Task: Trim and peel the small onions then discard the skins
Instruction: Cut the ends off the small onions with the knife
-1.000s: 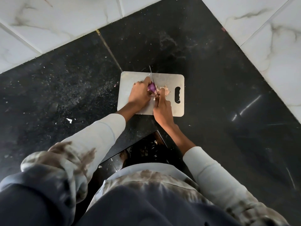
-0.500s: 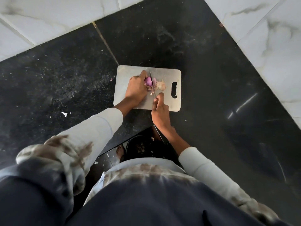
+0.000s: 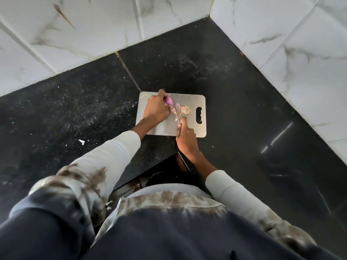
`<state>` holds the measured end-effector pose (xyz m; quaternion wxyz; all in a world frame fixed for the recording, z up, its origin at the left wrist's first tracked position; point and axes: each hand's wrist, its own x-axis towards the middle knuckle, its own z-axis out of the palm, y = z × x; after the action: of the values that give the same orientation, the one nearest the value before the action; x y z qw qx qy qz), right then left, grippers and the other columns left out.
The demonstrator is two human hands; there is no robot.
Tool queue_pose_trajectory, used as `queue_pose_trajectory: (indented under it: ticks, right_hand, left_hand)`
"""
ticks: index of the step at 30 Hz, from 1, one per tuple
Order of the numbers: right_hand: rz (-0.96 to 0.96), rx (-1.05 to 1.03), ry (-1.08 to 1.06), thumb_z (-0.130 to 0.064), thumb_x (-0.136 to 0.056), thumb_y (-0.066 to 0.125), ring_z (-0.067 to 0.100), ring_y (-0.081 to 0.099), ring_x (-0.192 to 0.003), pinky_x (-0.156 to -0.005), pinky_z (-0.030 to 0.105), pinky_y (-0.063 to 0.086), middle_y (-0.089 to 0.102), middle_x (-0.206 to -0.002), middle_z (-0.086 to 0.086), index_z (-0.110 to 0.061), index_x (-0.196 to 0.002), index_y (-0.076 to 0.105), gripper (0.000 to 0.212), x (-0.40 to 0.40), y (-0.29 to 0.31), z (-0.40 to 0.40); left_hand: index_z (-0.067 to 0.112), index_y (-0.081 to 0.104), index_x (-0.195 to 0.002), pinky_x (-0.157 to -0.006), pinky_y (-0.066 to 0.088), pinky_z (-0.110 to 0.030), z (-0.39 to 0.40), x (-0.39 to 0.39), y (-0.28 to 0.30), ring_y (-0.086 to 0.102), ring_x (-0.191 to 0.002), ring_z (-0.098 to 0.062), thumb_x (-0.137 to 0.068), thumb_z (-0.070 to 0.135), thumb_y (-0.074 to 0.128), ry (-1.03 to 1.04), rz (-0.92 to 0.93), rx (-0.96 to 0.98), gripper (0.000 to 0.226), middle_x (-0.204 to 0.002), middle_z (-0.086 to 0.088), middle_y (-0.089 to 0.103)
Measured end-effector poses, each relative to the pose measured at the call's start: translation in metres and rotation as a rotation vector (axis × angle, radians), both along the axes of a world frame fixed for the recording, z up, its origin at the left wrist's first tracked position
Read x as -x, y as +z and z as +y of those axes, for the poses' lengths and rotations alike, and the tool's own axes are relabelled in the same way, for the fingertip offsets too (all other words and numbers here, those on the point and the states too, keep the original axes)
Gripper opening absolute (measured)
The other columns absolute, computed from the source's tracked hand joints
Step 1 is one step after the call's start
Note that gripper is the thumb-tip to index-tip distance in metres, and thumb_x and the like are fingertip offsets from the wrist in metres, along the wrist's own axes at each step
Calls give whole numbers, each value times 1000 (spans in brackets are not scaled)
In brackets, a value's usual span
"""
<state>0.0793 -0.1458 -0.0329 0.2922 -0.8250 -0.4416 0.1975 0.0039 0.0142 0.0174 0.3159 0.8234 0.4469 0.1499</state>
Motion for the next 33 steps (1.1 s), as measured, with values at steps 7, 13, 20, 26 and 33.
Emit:
queue_pose_trajectory:
  ticks: [7, 13, 20, 26, 33]
  right_hand:
    - [181, -29, -44, -23, -113, 38, 32, 69, -81, -66, 48, 57, 68, -96, 13, -21, -134, 36, 22, -9, 6, -8]
    - [236, -76, -74, -19, -113, 43, 24, 66, -71, -58, 35, 50, 67, -87, 8, -22, -127, 38, 16, -11, 11, -14]
    - [254, -108, -84, -18, -113, 43, 12, 46, -52, -45, 22, 33, 51, -69, 0, -16, -124, 41, 11, -11, 16, -24]
    - [289, -115, -91, -19, -113, 44, 9, 41, -50, -42, 22, 32, 48, -67, 0, -17, -123, 40, 10, -10, 18, -24]
    - [292, -140, -103, -19, -113, 44, 11, 44, -52, -44, 23, 32, 50, -70, 0, -17, -123, 41, 11, -8, 15, -25]
  left_hand:
    - [19, 64, -129, -82, 56, -26, -11, 7, -1, 71, -100, -20, -91, 29, 83, -23, -6, 2, 44, -116, -6, 75]
    - [16, 62, -119, -105, 48, -44, -27, -3, -11, 67, -100, -24, -88, 36, 82, 27, 58, -40, 42, -111, -4, 73]
    - [21, 59, -126, -113, 47, -49, -29, -2, -19, 64, -115, -26, -94, 45, 74, -8, 102, -86, 42, -127, -5, 65]
    - [11, 49, -143, -94, 53, -42, -37, -10, -12, 59, -88, -23, -105, 51, 60, 58, 298, -77, 56, -114, -10, 68]
    - [17, 58, -135, -68, 43, -33, -40, -5, -13, 58, -81, -21, -113, 44, 44, -89, 357, -116, 37, -109, -9, 68]
